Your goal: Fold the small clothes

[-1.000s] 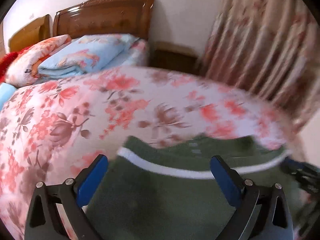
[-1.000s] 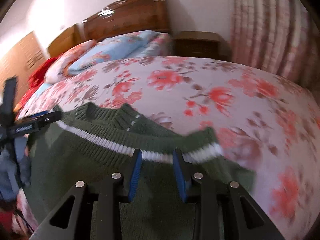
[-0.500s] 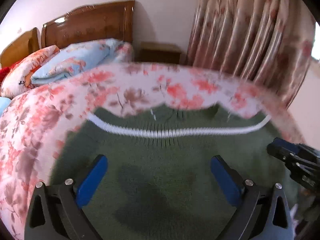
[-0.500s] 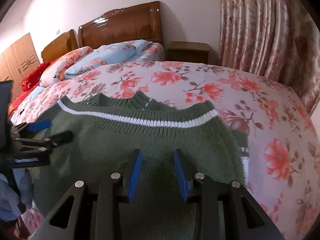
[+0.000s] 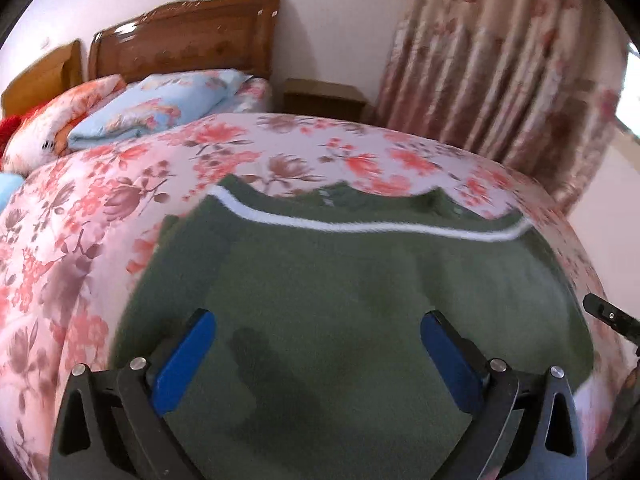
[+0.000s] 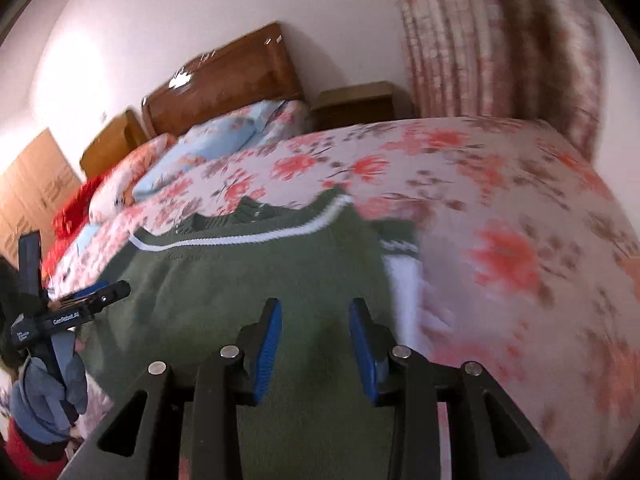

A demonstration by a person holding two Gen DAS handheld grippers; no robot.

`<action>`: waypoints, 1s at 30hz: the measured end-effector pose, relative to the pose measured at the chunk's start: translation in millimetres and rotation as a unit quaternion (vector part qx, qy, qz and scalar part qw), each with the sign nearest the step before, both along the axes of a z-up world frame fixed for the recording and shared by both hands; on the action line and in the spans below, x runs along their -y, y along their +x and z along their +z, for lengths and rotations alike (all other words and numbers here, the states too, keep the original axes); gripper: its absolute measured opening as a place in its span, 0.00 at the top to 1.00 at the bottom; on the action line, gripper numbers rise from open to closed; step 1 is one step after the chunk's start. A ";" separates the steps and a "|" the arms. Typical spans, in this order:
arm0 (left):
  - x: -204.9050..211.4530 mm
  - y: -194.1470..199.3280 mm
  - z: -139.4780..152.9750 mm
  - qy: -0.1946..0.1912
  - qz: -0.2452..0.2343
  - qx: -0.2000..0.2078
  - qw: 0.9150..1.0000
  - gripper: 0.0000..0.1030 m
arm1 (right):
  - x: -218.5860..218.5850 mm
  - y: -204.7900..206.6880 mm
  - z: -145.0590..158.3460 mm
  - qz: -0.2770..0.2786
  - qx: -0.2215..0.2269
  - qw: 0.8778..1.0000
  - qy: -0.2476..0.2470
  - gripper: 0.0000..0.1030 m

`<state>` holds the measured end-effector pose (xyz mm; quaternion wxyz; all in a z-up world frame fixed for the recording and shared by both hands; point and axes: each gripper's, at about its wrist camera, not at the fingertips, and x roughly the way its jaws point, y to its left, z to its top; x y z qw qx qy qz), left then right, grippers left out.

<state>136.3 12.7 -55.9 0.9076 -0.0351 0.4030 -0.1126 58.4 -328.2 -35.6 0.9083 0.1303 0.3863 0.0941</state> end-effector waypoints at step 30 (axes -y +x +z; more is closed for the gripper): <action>14.8 -28.3 -26.3 0.027 -0.023 -0.002 0.999 0.00 | 5.8 -80.5 -43.2 -0.010 -0.102 0.985 0.137 0.41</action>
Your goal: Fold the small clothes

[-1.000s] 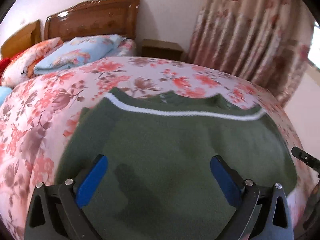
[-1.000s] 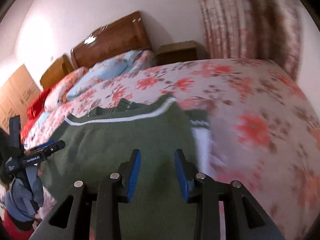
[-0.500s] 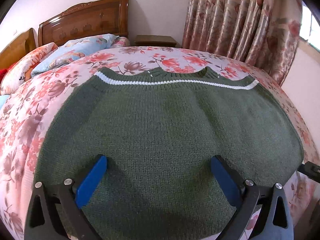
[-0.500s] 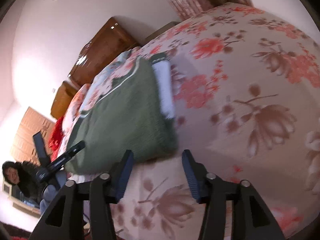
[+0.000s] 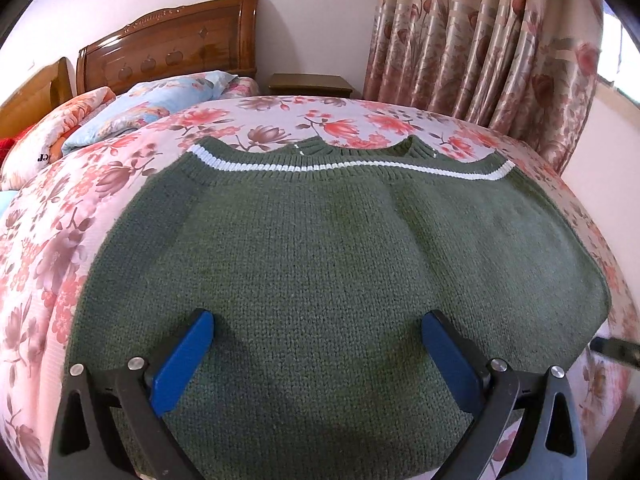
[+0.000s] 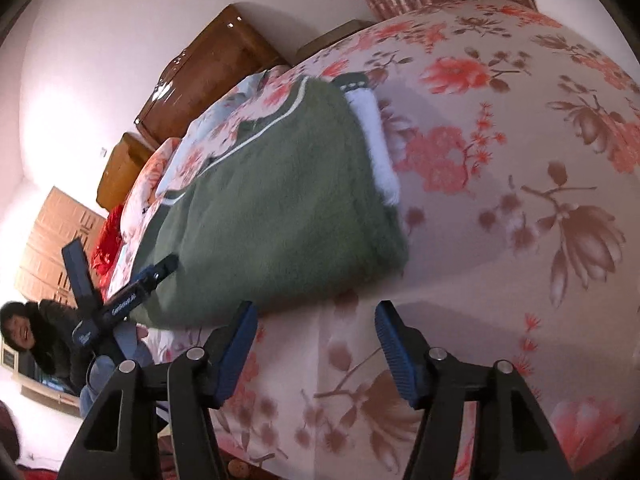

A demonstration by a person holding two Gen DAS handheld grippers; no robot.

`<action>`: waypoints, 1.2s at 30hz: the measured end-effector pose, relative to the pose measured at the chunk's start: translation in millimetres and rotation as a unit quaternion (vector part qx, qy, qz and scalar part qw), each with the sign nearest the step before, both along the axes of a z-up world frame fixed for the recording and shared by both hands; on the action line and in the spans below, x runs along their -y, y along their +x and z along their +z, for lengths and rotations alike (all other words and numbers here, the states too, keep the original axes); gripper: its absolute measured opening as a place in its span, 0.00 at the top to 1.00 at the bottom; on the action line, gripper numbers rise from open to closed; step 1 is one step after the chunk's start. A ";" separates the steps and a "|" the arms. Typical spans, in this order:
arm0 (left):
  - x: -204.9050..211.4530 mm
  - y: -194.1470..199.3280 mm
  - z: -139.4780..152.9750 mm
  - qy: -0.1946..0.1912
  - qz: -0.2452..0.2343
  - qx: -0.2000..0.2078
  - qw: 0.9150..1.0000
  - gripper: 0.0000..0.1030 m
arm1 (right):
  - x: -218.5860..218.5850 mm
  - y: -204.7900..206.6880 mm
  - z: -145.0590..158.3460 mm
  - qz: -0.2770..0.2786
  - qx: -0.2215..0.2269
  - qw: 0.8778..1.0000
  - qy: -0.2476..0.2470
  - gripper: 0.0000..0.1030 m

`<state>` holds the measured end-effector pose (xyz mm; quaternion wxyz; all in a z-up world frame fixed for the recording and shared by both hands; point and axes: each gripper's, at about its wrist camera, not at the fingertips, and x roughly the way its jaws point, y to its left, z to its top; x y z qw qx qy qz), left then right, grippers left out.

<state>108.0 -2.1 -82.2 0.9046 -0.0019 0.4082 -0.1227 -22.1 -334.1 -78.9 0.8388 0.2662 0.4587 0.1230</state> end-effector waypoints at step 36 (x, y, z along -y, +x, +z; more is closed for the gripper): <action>-58.8 10.7 37.5 -0.038 0.099 0.035 0.994 0.00 | 16.6 33.2 -18.6 -0.120 0.069 0.985 0.100 0.87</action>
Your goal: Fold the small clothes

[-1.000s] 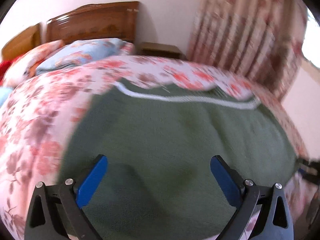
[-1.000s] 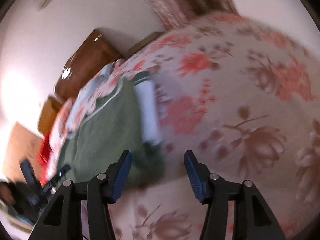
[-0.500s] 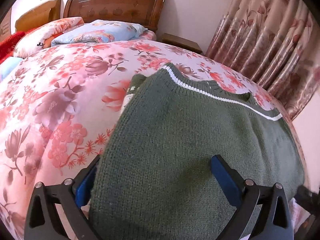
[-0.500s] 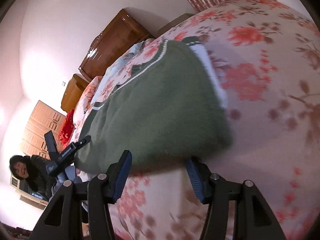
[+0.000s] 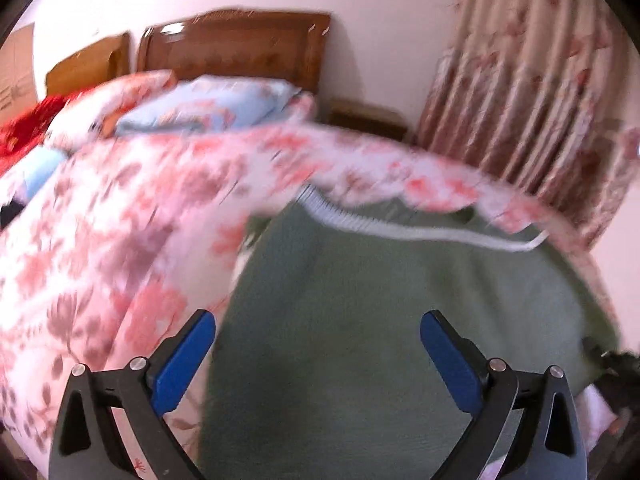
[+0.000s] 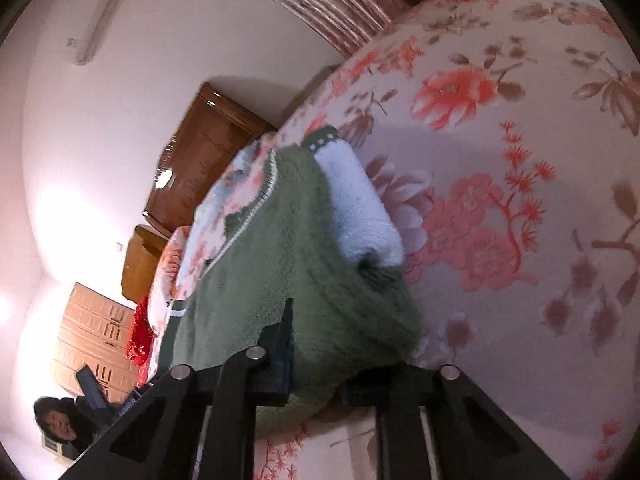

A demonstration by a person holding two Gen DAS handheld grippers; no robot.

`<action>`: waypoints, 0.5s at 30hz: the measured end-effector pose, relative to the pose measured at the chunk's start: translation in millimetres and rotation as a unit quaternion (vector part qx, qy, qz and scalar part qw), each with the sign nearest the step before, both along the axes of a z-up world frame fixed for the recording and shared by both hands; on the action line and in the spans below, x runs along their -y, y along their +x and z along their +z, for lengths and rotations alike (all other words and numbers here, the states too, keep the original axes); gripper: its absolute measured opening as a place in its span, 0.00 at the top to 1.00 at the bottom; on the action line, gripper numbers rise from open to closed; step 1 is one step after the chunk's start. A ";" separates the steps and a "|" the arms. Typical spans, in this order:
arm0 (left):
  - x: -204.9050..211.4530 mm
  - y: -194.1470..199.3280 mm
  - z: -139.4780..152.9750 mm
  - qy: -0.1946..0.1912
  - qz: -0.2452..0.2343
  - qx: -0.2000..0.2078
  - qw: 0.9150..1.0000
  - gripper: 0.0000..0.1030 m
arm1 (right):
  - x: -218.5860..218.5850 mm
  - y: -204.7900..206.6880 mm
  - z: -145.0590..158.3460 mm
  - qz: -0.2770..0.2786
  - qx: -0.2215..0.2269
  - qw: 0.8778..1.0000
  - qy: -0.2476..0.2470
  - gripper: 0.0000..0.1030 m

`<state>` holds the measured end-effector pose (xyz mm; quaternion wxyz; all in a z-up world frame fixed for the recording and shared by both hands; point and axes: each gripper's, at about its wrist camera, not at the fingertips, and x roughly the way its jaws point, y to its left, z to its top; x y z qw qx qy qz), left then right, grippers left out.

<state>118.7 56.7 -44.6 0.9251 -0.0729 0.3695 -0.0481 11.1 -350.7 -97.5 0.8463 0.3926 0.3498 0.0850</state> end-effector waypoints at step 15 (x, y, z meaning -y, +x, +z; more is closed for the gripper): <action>148.0 75.5 -29.4 0.082 -0.092 -0.046 0.991 0.00 | 19.1 -65.8 28.5 -0.033 0.059 0.992 -0.108 0.87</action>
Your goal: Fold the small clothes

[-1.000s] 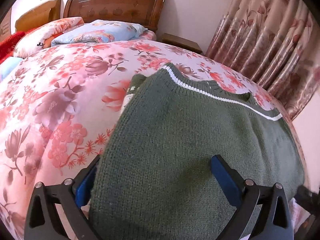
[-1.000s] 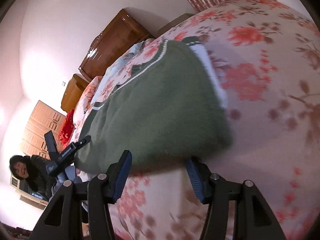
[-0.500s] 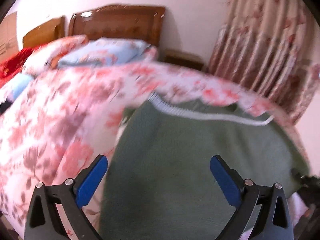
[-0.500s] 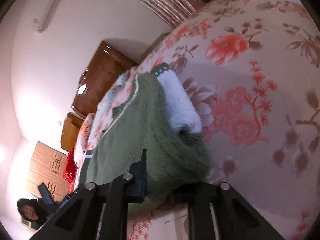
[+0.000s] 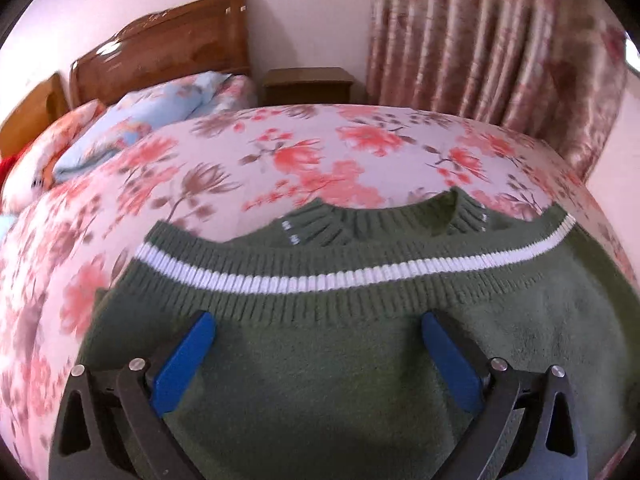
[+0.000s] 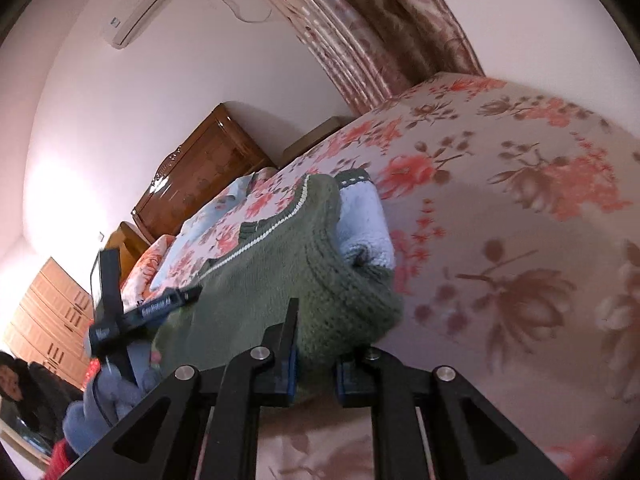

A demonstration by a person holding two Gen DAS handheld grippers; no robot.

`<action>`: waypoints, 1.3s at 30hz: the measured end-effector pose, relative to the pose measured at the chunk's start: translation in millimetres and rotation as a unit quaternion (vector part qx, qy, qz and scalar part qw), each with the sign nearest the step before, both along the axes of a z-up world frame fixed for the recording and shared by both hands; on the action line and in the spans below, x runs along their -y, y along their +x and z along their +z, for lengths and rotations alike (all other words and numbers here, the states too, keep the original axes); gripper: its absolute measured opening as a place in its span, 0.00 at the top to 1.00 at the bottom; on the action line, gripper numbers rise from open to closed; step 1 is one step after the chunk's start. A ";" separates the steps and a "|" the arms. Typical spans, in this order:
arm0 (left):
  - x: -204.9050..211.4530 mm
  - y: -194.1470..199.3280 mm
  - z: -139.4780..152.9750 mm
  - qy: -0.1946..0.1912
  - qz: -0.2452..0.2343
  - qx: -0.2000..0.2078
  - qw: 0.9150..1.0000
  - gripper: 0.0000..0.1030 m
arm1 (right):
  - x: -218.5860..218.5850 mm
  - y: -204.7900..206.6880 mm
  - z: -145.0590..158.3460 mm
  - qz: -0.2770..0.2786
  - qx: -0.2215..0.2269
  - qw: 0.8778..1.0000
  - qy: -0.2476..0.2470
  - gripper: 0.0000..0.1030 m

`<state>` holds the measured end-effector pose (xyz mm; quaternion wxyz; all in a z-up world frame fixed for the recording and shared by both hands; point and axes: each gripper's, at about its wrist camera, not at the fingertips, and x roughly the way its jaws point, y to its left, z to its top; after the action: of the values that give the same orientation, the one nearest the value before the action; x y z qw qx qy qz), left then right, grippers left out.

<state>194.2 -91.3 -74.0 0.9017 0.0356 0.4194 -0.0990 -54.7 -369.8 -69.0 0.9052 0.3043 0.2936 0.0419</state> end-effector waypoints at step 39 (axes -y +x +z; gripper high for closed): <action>-115.4 -72.8 33.6 -0.151 0.003 0.023 0.988 0.00 | -56.3 39.5 71.6 -0.029 0.047 0.990 -0.127 0.89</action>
<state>121.4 24.1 -40.4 0.9064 -0.0998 0.3789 -0.1575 -15.2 -313.5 2.6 0.9500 0.1934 0.2450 -0.0079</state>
